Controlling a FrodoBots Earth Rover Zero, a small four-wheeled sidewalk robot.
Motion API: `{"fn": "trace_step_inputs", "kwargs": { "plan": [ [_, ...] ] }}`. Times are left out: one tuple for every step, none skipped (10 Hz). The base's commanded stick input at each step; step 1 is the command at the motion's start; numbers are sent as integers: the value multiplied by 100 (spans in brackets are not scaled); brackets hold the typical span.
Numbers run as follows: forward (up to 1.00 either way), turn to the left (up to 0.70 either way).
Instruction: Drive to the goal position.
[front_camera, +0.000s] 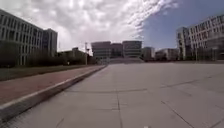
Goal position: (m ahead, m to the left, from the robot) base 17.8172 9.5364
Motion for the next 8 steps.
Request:
{"fn": "trace_step_inputs", "kwargs": {
  "plan": [
    [70, -14],
    [70, -14],
    [70, 0],
    [70, 0],
    [70, 0],
    [70, 0],
    [70, 0],
    [70, -10]
  ]
}}
